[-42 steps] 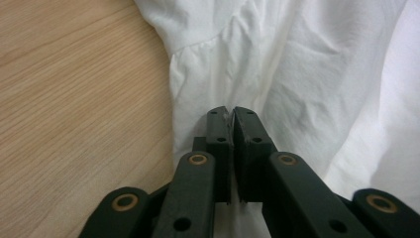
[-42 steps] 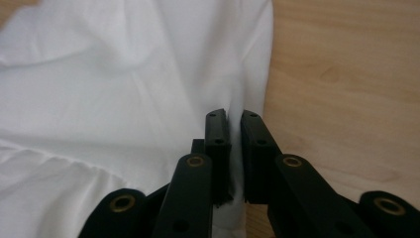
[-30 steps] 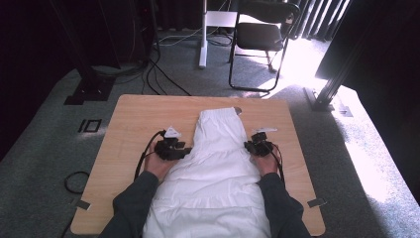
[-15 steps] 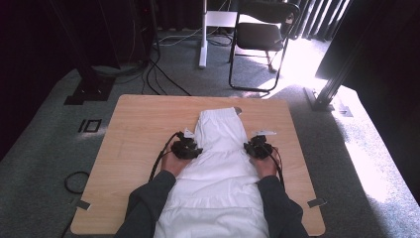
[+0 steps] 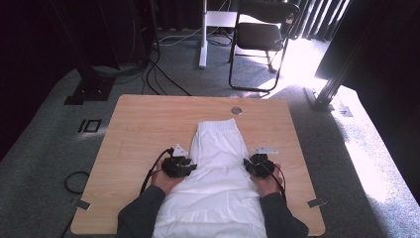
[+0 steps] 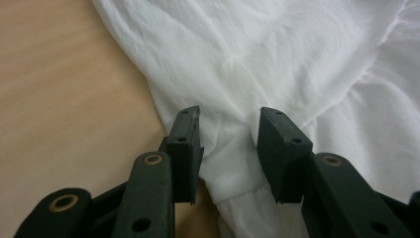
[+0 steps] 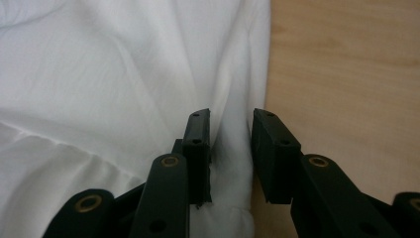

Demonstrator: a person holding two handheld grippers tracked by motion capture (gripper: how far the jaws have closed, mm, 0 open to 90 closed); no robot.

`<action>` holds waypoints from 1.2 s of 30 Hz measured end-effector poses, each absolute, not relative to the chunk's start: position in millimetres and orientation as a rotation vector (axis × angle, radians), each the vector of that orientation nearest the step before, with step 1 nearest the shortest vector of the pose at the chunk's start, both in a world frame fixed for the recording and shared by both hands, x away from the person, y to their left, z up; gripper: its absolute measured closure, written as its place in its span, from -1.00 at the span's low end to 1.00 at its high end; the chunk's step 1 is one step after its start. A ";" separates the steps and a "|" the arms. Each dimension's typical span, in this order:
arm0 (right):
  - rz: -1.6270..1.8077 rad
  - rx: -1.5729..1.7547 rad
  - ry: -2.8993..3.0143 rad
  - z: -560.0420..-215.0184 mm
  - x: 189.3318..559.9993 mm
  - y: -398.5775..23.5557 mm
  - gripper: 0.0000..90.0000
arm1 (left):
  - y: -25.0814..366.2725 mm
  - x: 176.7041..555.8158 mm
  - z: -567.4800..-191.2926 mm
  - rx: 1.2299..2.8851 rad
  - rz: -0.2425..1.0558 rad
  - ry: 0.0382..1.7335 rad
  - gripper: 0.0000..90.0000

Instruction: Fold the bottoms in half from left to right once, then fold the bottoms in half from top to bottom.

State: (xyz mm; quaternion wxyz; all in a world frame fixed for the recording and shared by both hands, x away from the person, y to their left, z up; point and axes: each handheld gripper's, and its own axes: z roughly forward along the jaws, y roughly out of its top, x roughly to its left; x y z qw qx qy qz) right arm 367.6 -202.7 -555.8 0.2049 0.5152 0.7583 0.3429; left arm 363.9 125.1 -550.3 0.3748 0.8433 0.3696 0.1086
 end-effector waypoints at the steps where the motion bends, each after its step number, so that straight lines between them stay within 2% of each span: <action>1: 0.973 1.432 2.116 -556.9 351.5 -202.9 0.51 | 128.1 350.1 -551.0 2.152 0.260 0.944 0.38; 6: 0.997 1.402 2.128 -559.1 321.5 -203.4 0.50 | 133.6 320.2 -552.2 2.165 0.262 0.907 0.38; 13: 1.001 1.396 2.122 -559.9 315.8 -202.1 0.47 | 136.2 311.8 -553.3 2.151 0.256 0.909 0.38; 15: 1.003 1.392 2.123 -560.1 315.7 -202.4 0.47 | 133.2 312.4 -548.8 2.186 0.267 0.938 0.32; 16: 1.003 1.392 2.123 -560.1 315.7 -202.4 0.47 | 133.2 312.4 -548.8 2.186 0.267 0.938 0.17; 17: 1.005 1.388 2.125 -560.1 315.8 -202.8 0.47 | 132.2 313.2 -545.0 2.202 0.303 0.947 0.15; 19: 1.014 1.397 2.120 -560.6 315.4 -203.3 0.47 | 137.7 324.7 -526.4 2.118 0.278 0.949 0.13; 21: 1.015 1.397 2.120 -560.5 315.4 -203.3 0.47 | 137.7 324.7 -526.4 2.118 0.278 0.949 0.09; 22: 1.015 1.397 2.120 -560.5 315.4 -203.3 0.47 | 138.8 338.2 -515.9 2.074 0.278 0.953 0.09; 24: 1.015 1.397 2.119 -560.5 315.7 -203.0 0.47 | 134.2 361.5 -510.0 2.010 0.250 0.979 -0.04; 26: 1.015 1.398 2.119 -560.6 315.6 -203.0 0.47 | 129.5 371.4 -509.5 2.003 0.249 0.983 -0.04; 31: 1.021 1.402 2.120 -560.5 315.9 -203.6 0.47 | 104.8 402.0 -524.7 2.049 0.300 1.010 -0.08; 35: 1.026 1.410 2.130 -559.7 316.7 -204.3 0.44 | 96.3 414.4 -545.0 2.082 0.268 1.079 -0.07; 36: 1.029 1.428 2.167 -556.9 319.5 -205.2 0.31 | 94.6 414.9 -549.1 2.087 0.267 1.071 -0.03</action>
